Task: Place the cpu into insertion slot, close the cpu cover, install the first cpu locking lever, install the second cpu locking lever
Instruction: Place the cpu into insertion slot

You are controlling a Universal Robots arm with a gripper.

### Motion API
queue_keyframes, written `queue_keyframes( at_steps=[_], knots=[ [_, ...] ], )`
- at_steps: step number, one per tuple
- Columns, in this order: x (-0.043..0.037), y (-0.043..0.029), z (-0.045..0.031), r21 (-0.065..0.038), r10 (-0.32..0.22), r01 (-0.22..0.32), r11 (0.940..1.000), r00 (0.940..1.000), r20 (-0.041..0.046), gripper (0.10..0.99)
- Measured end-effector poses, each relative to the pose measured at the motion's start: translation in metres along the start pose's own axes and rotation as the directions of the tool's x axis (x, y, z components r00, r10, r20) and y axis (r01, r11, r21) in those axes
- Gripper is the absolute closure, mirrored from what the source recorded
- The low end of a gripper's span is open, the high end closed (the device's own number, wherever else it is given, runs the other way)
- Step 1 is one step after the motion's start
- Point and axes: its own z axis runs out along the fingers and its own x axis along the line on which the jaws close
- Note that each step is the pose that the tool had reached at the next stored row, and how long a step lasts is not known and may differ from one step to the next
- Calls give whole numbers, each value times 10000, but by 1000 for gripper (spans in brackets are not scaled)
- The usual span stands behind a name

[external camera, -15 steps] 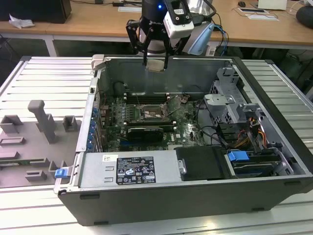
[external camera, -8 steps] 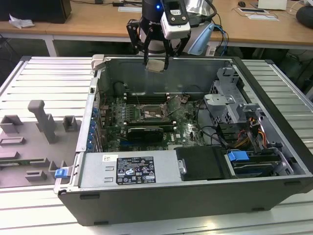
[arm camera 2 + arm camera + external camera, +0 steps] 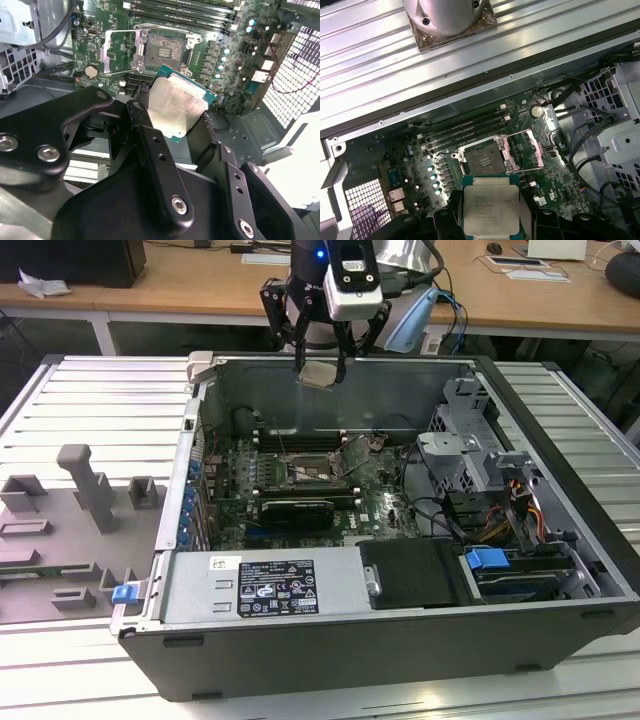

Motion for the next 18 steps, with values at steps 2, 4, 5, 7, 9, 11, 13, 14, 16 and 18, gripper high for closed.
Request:
queue_keyframes(
  at_steps=[2,4,5,7,9,11,13,14,16,18],
  knots=[
    [0,0,0,-3,131,-131,9999,9999,12,545],
    [0,0,0,-6,293,-293,9996,9996,26,545],
    [0,0,0,-8,384,-384,9993,9993,34,545],
    [0,0,0,-11,535,-534,9986,9986,48,545],
    [0,0,0,-15,664,-664,9978,9978,59,545],
    [0,0,0,-16,730,-729,9973,9973,65,545],
    [0,0,0,-20,866,-866,9962,9962,77,545],
    [0,0,0,-21,907,-907,9959,9958,81,545],
    [0,0,0,-23,964,-964,9953,9953,85,545],
    [0,0,0,-26,1100,-1099,9939,9939,98,545]
  ],
)
